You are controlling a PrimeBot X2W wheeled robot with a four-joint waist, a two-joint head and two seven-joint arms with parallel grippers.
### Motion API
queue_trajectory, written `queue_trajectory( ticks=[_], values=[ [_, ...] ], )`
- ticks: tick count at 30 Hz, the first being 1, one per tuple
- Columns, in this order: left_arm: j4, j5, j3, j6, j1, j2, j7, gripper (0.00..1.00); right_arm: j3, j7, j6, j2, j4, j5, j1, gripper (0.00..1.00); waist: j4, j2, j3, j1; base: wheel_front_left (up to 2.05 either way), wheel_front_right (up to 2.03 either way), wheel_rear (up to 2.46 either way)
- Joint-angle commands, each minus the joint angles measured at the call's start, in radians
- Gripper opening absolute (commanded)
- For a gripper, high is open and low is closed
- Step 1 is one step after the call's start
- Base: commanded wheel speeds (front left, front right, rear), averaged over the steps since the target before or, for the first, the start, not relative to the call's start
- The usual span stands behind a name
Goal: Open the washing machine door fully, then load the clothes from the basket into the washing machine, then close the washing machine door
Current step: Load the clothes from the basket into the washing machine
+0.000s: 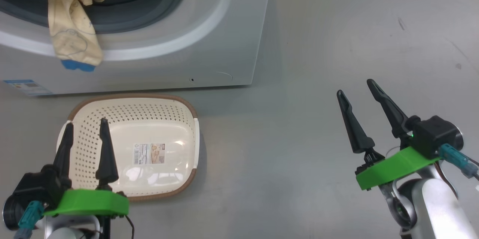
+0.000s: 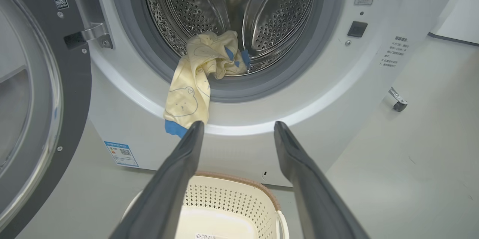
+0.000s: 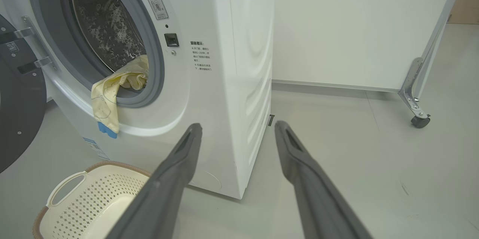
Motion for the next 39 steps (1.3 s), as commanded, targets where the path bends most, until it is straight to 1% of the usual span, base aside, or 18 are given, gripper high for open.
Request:
queue_trajectory(
  ticks=[1, 7, 11, 17, 19, 25, 31, 32, 35, 39],
  values=[
    [-0.022, -0.003, 0.037, 0.167, -0.03, 0.017, 0.0, 1.0, 0.019, 0.001, -0.003, -0.006, -0.039, 0.003, -0.004, 1.0, 0.0, -0.0001, 0.006, 0.0, 0.0, 0.0, 0.0],
    [-0.004, 0.007, 0.035, 0.171, -0.075, 0.032, 0.024, 1.0, 0.027, -0.001, -0.003, -0.006, -0.045, 0.012, -0.019, 1.0, -0.004, -0.0001, 0.041, 0.0, 0.0, 0.0, 0.0],
    [0.02, -0.001, 0.043, 0.164, -0.126, 0.039, 0.04, 1.0, 0.038, -0.006, -0.003, -0.006, -0.043, 0.022, -0.034, 1.0, -0.012, -0.0001, 0.078, 0.0, 0.0, 0.0, 0.0],
    [0.124, -0.011, 0.06, 0.131, -0.24, 0.078, 0.074, 1.0, 0.074, -0.027, -0.003, -0.006, -0.029, 0.045, -0.076, 1.0, -0.045, -0.0001, 0.157, 0.0, 0.0, 0.0, 0.0],
    [0.163, -0.022, 0.066, 0.114, -0.287, 0.085, 0.085, 1.0, 0.085, -0.037, -0.003, -0.006, -0.021, 0.056, -0.095, 1.0, -0.061, -0.0001, 0.186, 0.0, 0.0, 0.0, 0.0],
    [0.311, -0.018, 0.079, 0.087, -0.429, 0.132, 0.119, 1.0, 0.114, -0.072, -0.003, -0.006, 0.003, 0.095, -0.142, 1.0, -0.109, -0.0001, 0.259, 0.0, 0.0, 0.0, 0.0],
    [0.459, -0.005, 0.089, 0.064, -0.559, 0.203, 0.168, 1.0, 0.141, -0.101, -0.003, -0.006, 0.038, 0.129, -0.181, 1.0, -0.162, -0.0001, 0.318, 0.0, 0.0, 0.0, 0.0],
    [0.492, 0.002, 0.088, 0.056, -0.597, 0.223, 0.182, 1.0, 0.147, -0.108, -0.003, -0.006, 0.049, 0.142, -0.191, 1.0, -0.178, -0.0001, 0.333, 0.0, 0.0, 0.0, 0.0],
    [0.533, 0.009, 0.084, 0.044, -0.651, 0.25, 0.205, 1.0, 0.157, -0.117, -0.003, -0.006, 0.066, 0.162, -0.203, 1.0, -0.199, -0.0001, 0.356, 0.0, 0.0, 0.0, 0.0],
    [0.56, 0.019, 0.077, 0.038, -0.695, 0.267, 0.22, 1.0, 0.168, -0.122, -0.003, -0.006, 0.079, 0.179, -0.212, 1.0, -0.215, -0.0001, 0.372, 0.0, 0.0, 0.0, 0.0]
  ],
)
